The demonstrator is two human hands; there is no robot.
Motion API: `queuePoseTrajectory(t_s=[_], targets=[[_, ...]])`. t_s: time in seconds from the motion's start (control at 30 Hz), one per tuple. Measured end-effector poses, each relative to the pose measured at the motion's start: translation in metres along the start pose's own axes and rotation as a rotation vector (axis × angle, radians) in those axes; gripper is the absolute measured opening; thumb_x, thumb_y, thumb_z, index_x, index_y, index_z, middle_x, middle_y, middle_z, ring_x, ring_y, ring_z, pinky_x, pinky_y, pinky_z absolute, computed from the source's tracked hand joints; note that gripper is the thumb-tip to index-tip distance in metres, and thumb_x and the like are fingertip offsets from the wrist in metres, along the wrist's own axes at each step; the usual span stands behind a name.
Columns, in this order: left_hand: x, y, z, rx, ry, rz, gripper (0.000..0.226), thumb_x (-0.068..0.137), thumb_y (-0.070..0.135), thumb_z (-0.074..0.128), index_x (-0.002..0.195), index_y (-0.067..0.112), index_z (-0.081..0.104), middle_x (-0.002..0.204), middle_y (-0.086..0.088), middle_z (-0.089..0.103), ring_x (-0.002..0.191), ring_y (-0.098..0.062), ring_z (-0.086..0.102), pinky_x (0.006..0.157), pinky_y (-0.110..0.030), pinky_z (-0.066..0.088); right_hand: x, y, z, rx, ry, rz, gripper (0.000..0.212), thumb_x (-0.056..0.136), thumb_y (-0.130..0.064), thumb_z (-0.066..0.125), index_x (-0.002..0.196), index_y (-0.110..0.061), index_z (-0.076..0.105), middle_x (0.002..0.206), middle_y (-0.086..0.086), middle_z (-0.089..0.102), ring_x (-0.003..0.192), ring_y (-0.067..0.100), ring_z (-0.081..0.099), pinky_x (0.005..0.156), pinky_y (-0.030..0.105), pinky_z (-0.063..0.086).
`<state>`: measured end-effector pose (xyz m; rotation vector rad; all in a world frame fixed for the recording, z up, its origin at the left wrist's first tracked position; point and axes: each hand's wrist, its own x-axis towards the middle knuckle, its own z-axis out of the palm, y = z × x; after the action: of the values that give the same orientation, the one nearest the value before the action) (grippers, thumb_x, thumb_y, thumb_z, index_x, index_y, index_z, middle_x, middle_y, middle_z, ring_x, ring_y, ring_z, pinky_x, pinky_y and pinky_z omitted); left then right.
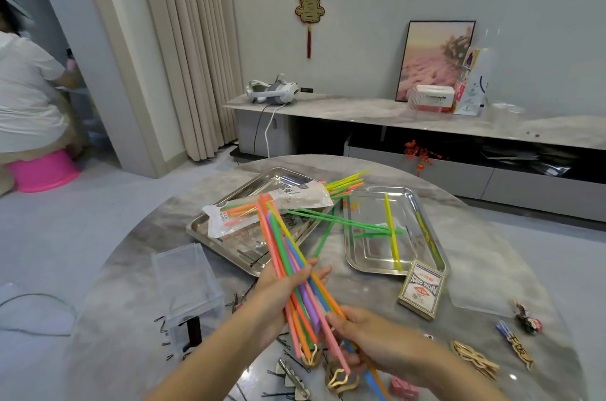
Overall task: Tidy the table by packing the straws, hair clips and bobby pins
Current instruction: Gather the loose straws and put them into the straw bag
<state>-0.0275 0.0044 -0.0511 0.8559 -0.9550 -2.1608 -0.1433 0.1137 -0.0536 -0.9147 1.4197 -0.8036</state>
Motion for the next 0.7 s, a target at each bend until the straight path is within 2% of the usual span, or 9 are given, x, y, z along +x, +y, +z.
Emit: queuePoseTrajectory(t_s=[0.07,0.17,0.27,0.33,0.4,0.43,0.53,0.63,0.7], targets=[[0.000,0.000,0.001,0.024,0.025,-0.010,0.042,0.088,-0.009,0.052,0.129,-0.002,0.042,0.101,-0.014,0.071,0.081,-0.026,0.072,0.056,-0.031,0.058,-0.004,-0.003,-0.010,-0.006,0.058,0.027,0.024,0.103,-0.024,0.037,0.096,-0.015,0.058,0.078,0.003,0.045,0.045,0.003,0.039,0.041,0.012,0.032],[-0.003,0.000,0.003,-0.031,0.025,-0.040,0.027,0.089,-0.008,0.051,0.115,0.000,0.048,0.090,-0.012,0.073,0.074,-0.023,0.073,0.052,-0.033,0.058,-0.012,-0.007,-0.028,0.138,0.046,0.036,0.026,0.101,-0.022,0.041,0.104,-0.008,0.063,0.076,0.002,0.036,0.047,0.004,0.037,0.043,0.013,0.029],[-0.005,0.002,0.003,-0.044,0.036,-0.046,0.018,0.090,-0.006,0.051,0.108,-0.001,0.052,0.079,-0.013,0.074,0.066,-0.019,0.072,0.050,-0.029,0.057,-0.020,-0.010,-0.041,0.160,0.041,0.072,0.029,0.100,-0.019,0.043,0.106,0.000,0.064,0.071,0.005,0.050,0.050,0.008,0.052,0.046,0.016,0.045],[-0.002,0.003,0.000,0.004,0.058,-0.051,0.014,0.090,-0.004,0.052,0.104,-0.003,0.056,0.074,-0.011,0.074,0.060,-0.017,0.071,0.049,-0.027,0.057,-0.020,-0.013,-0.048,0.189,0.103,0.058,0.029,0.100,-0.015,0.042,0.099,0.003,0.065,0.071,0.007,0.057,0.056,0.010,0.058,0.058,0.020,0.054],[0.000,0.004,-0.001,0.075,0.056,-0.082,0.014,0.090,-0.004,0.053,0.104,-0.003,0.057,0.075,-0.010,0.074,0.065,-0.017,0.072,0.055,-0.030,0.059,-0.017,-0.016,-0.056,0.267,0.181,0.005,0.031,0.099,-0.011,0.042,0.095,0.006,0.068,0.073,0.008,0.058,0.062,0.012,0.057,0.074,0.026,0.054],[-0.001,0.004,-0.001,0.112,0.030,-0.115,0.018,0.089,-0.003,0.054,0.108,-0.003,0.056,0.082,-0.013,0.074,0.071,-0.019,0.073,0.061,-0.033,0.060,-0.015,-0.018,-0.059,0.292,0.217,-0.020,0.032,0.098,-0.011,0.043,0.095,0.005,0.070,0.072,0.007,0.057,0.063,0.012,0.055,0.073,0.025,0.052],[-0.007,0.002,0.004,0.162,-0.069,-0.229,0.025,0.089,-0.002,0.056,0.114,-0.005,0.056,0.103,-0.022,0.070,0.092,-0.028,0.070,0.068,-0.037,0.059,-0.007,-0.021,-0.065,0.303,0.296,-0.068,0.035,0.100,-0.020,0.042,0.103,-0.004,0.073,0.067,-0.001,0.042,0.057,0.009,0.038,0.051,0.017,0.038],[-0.015,-0.001,0.012,0.154,-0.133,-0.286,0.029,0.088,-0.002,0.058,0.116,-0.008,0.056,0.110,-0.022,0.067,0.095,-0.031,0.069,0.064,-0.034,0.060,-0.001,-0.019,-0.065,0.412,0.292,-0.064,0.034,0.098,-0.025,0.046,0.115,-0.001,0.063,0.066,-0.001,0.032,0.050,0.007,0.028,0.038,0.016,0.026],[-0.018,-0.003,0.016,0.198,-0.151,-0.281,0.032,0.088,-0.001,0.058,0.119,-0.007,0.054,0.110,-0.018,0.068,0.092,-0.031,0.070,0.066,-0.033,0.060,0.004,-0.016,-0.062,0.449,0.267,-0.062,0.034,0.095,-0.026,0.052,0.116,-0.001,0.061,0.067,0.000,0.030,0.048,0.006,0.028,0.036,0.014,0.028]])
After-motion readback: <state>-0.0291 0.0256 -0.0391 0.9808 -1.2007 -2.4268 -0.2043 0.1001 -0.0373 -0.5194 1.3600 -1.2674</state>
